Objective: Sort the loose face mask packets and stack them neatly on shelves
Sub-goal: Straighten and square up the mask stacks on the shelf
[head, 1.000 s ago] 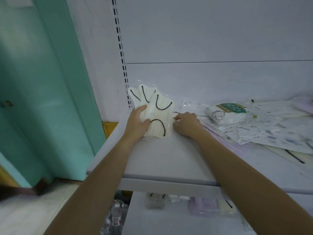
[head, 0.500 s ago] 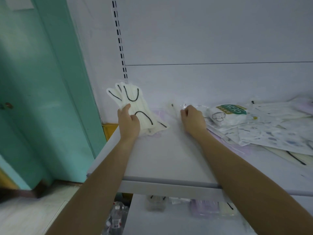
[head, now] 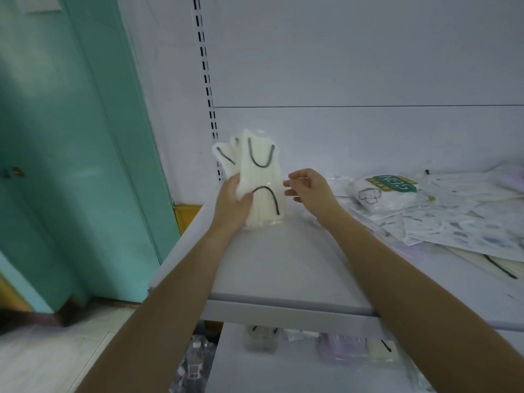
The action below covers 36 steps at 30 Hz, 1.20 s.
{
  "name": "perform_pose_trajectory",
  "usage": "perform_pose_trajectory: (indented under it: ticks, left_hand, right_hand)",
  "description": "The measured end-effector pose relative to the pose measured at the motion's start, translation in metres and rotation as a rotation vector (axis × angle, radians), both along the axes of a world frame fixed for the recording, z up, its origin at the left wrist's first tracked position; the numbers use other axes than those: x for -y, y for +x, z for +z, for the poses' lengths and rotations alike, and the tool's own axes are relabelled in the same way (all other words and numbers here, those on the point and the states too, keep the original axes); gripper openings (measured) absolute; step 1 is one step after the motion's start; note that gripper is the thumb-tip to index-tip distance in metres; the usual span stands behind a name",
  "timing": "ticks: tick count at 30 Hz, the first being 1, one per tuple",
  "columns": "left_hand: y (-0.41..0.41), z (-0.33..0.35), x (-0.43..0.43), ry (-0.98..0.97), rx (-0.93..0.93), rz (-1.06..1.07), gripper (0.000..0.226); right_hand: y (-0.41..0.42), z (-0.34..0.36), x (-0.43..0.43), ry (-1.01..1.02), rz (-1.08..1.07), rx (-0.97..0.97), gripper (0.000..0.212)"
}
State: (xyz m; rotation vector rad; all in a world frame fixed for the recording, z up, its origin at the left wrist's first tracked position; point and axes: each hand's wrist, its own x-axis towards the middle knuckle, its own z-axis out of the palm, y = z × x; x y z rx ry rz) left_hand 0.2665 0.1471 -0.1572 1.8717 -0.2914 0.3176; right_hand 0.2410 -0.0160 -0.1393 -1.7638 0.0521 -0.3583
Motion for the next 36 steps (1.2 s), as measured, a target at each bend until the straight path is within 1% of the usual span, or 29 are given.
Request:
perform_pose_trajectory:
  ticks: [1, 2, 4, 5, 6, 7, 8, 9, 11, 12, 15, 17, 19, 22, 23, 24, 26, 29, 30, 31, 32, 33, 34, 35, 36]
  left_hand:
    - [0.001, 0.001, -0.003, -0.032, 0.033, 0.082, 0.057]
    - [0.002, 0.001, -0.006, -0.077, 0.056, 0.154, 0.063]
    - [0.004, 0.001, -0.011, -0.174, 0.048, 0.262, 0.072]
    - [0.005, 0.001, -0.013, -0.204, 0.022, 0.297, 0.073]
    - [0.006, 0.001, -0.013, -0.211, -0.011, 0.319, 0.072]
    - [0.007, 0.000, -0.013, -0.199, -0.038, 0.329, 0.069]
    - [0.007, 0.000, -0.012, -0.178, -0.053, 0.328, 0.066]
    - [0.007, -0.001, -0.011, -0.159, -0.055, 0.321, 0.063]
    - [0.007, -0.002, -0.010, -0.128, -0.042, 0.306, 0.059]
    - [0.007, -0.002, -0.010, -0.115, -0.040, 0.302, 0.059]
    - [0.007, -0.001, -0.010, -0.090, -0.049, 0.297, 0.058]
    - [0.007, -0.001, -0.010, -0.093, -0.063, 0.300, 0.057]
    - [0.008, -0.002, -0.011, -0.101, -0.070, 0.306, 0.055]
    - [0.008, -0.001, -0.012, -0.130, -0.099, 0.307, 0.051]
    - [0.008, 0.000, -0.011, -0.143, -0.108, 0.291, 0.048]
    - [0.009, 0.002, -0.010, -0.160, -0.119, 0.251, 0.047]
    - [0.008, 0.003, -0.005, -0.174, -0.131, 0.116, 0.047]
    - [0.002, 0.000, 0.002, -0.079, -0.101, -0.035, 0.049]
    - [0.002, -0.002, 0.002, -0.043, -0.076, -0.047, 0.049]
    - [0.002, -0.004, 0.001, -0.022, -0.057, -0.045, 0.050]
    - [0.003, -0.004, 0.000, -0.020, -0.054, -0.037, 0.051]
    - [0.003, -0.004, -0.001, -0.032, -0.061, -0.029, 0.052]
    - [0.003, -0.004, -0.002, -0.046, -0.065, -0.028, 0.052]
    - [0.003, -0.004, -0.002, -0.051, -0.059, -0.032, 0.054]
    - [0.003, -0.004, -0.003, -0.049, -0.049, -0.041, 0.056]
  right_hand:
    - [-0.001, -0.004, 0.000, -0.242, -0.028, 0.020, 0.015]
    - [-0.001, -0.009, 0.000, -0.435, 0.012, 0.023, 0.022]
    - [-0.001, -0.018, -0.003, -0.698, 0.184, -0.040, 0.031]
    - [-0.001, -0.021, -0.006, -0.823, 0.228, -0.065, 0.031]
    - [0.000, -0.023, -0.007, -0.932, 0.220, -0.074, 0.029]
    - [0.001, -0.023, -0.008, -0.996, 0.169, -0.073, 0.028]
    - [0.002, -0.022, -0.008, -1.023, 0.101, -0.083, 0.031]
    - [0.002, -0.021, -0.007, -1.030, 0.039, -0.110, 0.038]
    - [0.002, -0.020, -0.004, -1.033, -0.020, -0.178, 0.052]
    - [0.002, -0.020, -0.003, -1.027, -0.033, -0.192, 0.051]
    - [0.001, -0.018, -0.002, -0.926, -0.082, -0.168, 0.029]
    - [0.000, -0.016, -0.002, -0.861, -0.133, -0.155, 0.020]
    - [0.000, -0.015, 0.001, -0.729, -0.205, -0.111, 0.019]
    - [-0.001, -0.010, 0.004, -0.415, -0.309, 0.050, 0.016]
    - [-0.001, -0.009, 0.003, -0.359, -0.302, 0.107, 0.015]
    - [-0.001, -0.007, 0.001, -0.350, -0.267, 0.147, 0.015]
    - [-0.002, -0.007, -0.006, -0.431, -0.145, 0.179, 0.017]
    - [-0.001, -0.015, -0.014, -0.609, 0.014, 0.152, 0.017]
    - [-0.001, -0.016, -0.015, -0.640, 0.015, 0.147, 0.018]
    - [0.000, -0.017, -0.014, -0.659, -0.031, 0.139, 0.020]
    - [0.001, -0.017, -0.010, -0.696, -0.122, 0.117, 0.025]
    - [0.003, -0.018, -0.003, -0.767, -0.233, 0.055, 0.034]
    - [0.004, -0.019, 0.005, -0.863, -0.322, -0.066, 0.044]
    - [0.004, -0.020, 0.012, -0.954, -0.359, -0.220, 0.053]
    - [0.003, -0.021, 0.017, -1.019, -0.348, -0.361, 0.059]
